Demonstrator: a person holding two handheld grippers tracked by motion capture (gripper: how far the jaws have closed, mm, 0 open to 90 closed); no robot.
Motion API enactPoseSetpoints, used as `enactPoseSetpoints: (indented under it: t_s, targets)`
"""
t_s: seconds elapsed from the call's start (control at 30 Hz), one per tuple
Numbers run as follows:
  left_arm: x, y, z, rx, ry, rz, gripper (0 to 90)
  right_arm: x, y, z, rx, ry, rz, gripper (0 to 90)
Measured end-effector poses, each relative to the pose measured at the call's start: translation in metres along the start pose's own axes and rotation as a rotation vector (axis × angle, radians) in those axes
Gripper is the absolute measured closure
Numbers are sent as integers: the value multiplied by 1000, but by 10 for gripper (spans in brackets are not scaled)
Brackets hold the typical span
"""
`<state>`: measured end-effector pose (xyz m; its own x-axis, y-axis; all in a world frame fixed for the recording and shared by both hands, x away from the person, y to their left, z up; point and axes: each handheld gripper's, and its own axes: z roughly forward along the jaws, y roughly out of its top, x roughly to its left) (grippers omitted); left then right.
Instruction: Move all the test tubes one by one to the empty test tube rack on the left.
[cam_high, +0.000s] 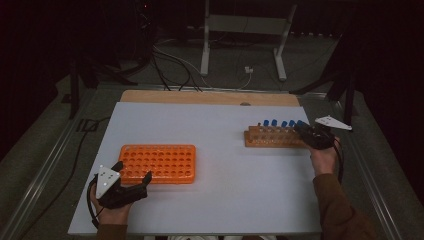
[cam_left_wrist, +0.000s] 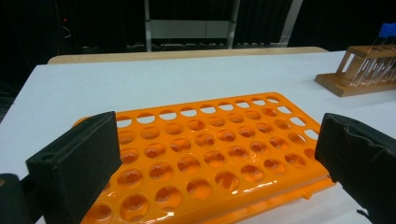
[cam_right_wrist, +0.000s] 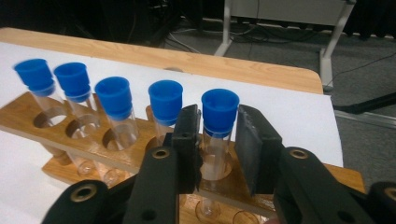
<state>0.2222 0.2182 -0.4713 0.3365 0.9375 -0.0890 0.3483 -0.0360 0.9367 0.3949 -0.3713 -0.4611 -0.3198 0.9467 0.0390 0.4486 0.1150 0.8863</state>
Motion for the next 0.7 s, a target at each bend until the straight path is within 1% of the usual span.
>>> enactPoseSetpoints:
  t_s: [0.03, 0.13, 0.2, 0.33, 0.4, 0.6, 0.67, 0.7]
  targets:
    - [0, 0, 0, 0, 0, 0, 13, 1, -1, 3, 10, -6, 4, 724]
    - [0, 0, -1, -3, 2, -1, 13, 0, -3, 5, 16, -14, 3, 750]
    - [1, 0, -1, -3, 1, -4, 13, 2, -4, 5, 12, -14, 15, 758]
    - [1, 0, -1, -4, 0, -5, 13, 3, -4, 5, 13, -23, 7, 763]
    - [1, 0, -1, -5, -1, -4, 13, 3, -4, 5, 12, -24, 12, 763]
    - [0, 0, -1, -2, -3, -5, 13, 1, 0, -1, -7, -18, 25, 764]
    - [0, 0, 0, -1, -3, -2, 13, 0, 3, -6, -22, -19, 45, 764]
    - [0, 0, 0, 0, -4, -2, 13, 0, 3, -6, -22, -19, 45, 764]
